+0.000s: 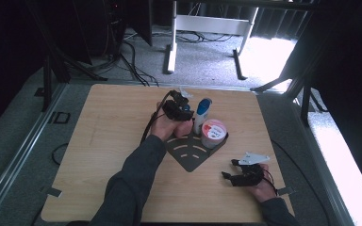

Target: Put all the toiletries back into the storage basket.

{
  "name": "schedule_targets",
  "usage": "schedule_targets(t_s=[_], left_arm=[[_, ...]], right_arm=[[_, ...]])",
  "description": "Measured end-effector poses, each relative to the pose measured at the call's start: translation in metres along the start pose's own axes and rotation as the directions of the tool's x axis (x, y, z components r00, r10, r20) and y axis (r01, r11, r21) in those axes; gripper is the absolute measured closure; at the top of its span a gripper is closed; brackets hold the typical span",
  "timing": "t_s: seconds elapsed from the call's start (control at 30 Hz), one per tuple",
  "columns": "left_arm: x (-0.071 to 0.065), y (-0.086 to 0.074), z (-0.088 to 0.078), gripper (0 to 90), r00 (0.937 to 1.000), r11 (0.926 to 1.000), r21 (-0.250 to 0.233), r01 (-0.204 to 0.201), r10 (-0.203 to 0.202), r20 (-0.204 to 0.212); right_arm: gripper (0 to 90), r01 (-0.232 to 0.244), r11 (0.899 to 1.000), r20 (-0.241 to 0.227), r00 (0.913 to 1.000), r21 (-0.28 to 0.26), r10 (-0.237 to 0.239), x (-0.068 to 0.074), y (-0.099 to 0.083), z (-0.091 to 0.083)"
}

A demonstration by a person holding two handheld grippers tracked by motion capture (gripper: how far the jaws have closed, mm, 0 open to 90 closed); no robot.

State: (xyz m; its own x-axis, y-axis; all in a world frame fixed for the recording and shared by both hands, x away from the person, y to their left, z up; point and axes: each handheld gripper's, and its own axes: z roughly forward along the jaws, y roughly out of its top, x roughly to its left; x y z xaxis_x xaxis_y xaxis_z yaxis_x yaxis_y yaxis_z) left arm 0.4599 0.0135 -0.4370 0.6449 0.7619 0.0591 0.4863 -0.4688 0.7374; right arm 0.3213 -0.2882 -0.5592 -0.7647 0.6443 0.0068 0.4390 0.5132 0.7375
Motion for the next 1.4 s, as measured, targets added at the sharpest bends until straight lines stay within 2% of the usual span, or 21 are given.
schedule_targets(t_s=[0.3,1.03,1.4], left_arm=[[0.004,-0.001,0.009,52.8,0.9994,0.9994,0.006,0.033,-0.033,-0.009],[0.000,-0.001,0.019,52.9,0.9980,0.9983,0.010,0.058,-0.058,-0.026],[0.001,-0.005,0.021,52.9,0.9962,0.9966,-0.009,0.082,-0.083,-0.026]], right_arm=[[29.0,0.005,1.000,0.000,1.0000,0.000,-0.005,0.000,0.000,0.000],[28.9,0.009,1.000,0.003,1.0000,0.002,-0.009,0.000,0.000,0.000],[28.8,0.010,1.000,0.002,0.9999,0.003,-0.010,0.000,0.000,0.000]])
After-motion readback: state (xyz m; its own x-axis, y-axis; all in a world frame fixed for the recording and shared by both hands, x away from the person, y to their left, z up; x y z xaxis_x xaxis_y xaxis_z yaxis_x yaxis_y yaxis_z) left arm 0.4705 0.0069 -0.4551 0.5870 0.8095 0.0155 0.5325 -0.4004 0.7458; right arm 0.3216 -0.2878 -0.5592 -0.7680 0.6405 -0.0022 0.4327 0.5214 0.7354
